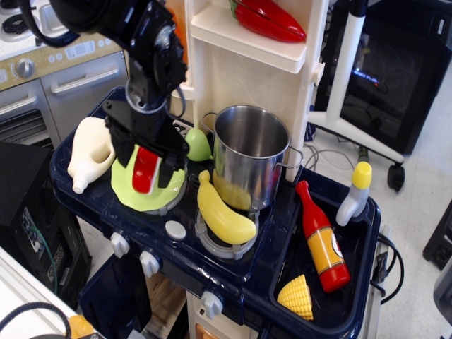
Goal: Put sushi in pot or pan
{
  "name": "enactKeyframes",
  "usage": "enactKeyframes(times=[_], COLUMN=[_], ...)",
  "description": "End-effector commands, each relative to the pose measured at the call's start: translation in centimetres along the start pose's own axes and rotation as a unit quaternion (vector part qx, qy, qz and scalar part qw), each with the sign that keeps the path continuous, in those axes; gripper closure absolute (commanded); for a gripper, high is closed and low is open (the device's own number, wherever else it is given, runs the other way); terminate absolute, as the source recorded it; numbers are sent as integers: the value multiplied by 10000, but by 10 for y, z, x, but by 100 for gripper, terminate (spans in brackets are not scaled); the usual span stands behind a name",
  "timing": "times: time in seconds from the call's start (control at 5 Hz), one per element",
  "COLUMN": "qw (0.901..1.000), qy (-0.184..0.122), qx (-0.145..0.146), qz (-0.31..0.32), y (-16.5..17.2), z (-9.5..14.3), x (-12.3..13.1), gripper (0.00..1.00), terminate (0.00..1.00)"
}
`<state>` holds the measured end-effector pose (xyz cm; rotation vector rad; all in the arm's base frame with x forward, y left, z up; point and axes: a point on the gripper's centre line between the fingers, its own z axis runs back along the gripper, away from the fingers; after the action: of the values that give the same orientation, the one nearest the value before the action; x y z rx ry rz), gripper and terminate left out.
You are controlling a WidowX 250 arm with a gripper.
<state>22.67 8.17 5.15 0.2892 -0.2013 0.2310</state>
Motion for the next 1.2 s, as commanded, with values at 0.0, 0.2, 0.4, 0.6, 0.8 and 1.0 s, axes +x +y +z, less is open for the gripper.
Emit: enactKeyframes(times=[0.0, 0.2, 0.4, 0.6, 0.8, 1.0], qw=[9993, 9993, 9993, 9994, 9943, 9934], qy=[-355, -289, -195, -15, 101, -15], qx=[-61, -90, -310, -271, -839, -828], qz=[102, 205, 31, -226, -656, -798], y=[10, 9, 14, 16, 13, -17], z=[-12, -13, 10, 52, 89, 105], x=[6, 8, 5, 5, 15, 20], gripper=[0, 100, 100, 100, 100, 100], terminate=[0, 0, 0, 0, 0, 0])
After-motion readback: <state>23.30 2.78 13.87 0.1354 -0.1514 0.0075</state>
